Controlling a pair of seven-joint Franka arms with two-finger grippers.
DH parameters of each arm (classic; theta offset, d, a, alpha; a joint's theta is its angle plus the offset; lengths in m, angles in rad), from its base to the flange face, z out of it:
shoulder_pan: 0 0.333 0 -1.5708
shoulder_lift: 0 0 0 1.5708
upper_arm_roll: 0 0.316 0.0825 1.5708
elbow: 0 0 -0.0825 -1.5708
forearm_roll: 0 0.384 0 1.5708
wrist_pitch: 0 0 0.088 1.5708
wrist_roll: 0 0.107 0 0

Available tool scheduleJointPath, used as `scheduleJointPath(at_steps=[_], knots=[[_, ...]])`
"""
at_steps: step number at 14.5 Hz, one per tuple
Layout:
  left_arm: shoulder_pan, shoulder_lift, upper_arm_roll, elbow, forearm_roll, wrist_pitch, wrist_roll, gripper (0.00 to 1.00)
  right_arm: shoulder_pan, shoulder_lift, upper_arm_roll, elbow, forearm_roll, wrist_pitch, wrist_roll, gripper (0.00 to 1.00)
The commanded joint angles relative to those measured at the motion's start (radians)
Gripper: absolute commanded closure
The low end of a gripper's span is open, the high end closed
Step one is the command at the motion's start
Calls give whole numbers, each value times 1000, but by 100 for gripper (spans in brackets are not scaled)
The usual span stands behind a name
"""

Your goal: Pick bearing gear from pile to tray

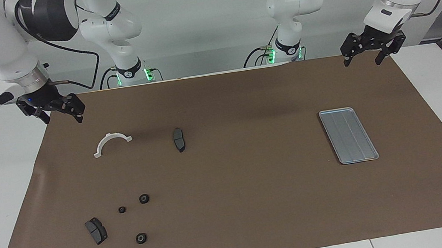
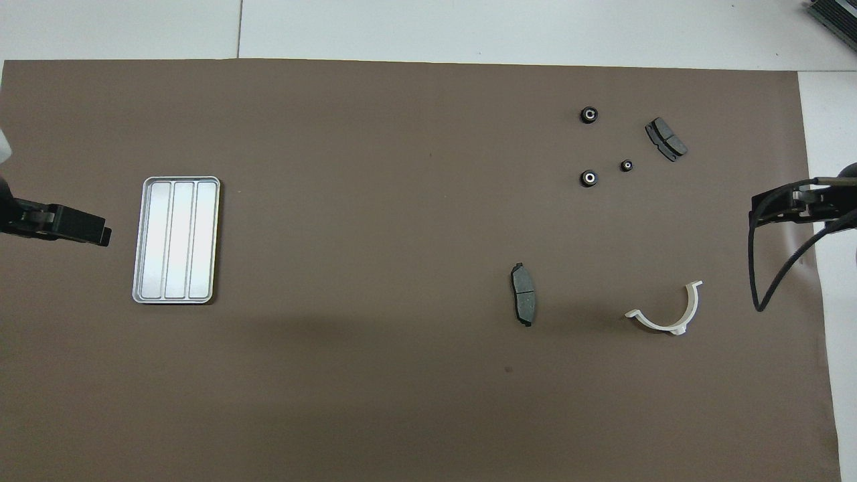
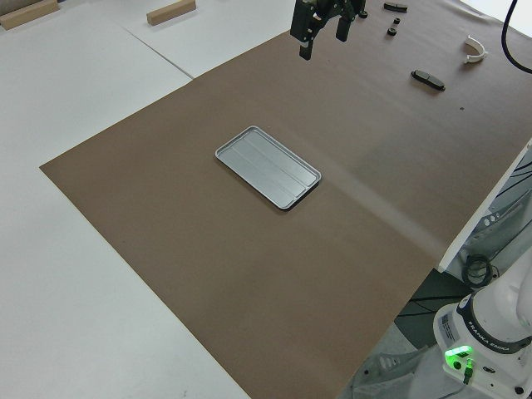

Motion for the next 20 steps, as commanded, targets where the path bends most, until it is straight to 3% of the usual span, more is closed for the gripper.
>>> scheduleJointPath(at_steps=[1, 12, 17, 20], knots=[[8, -16, 1, -8, -7, -13, 14, 0, 0, -28, 2, -32, -15, -2, -35, 0], [8, -16, 1, -8, -7, -13, 14, 0, -31, -29, 1, -46, 8, 18, -114, 0], [8, -16, 1, -8, -7, -13, 14, 0, -20, -51, 1, -132, 8, 169, -74, 0], [8, -16, 1, -8, -7, -13, 14, 0, -14, 10, 1, -132, 7, 258, -80, 0]])
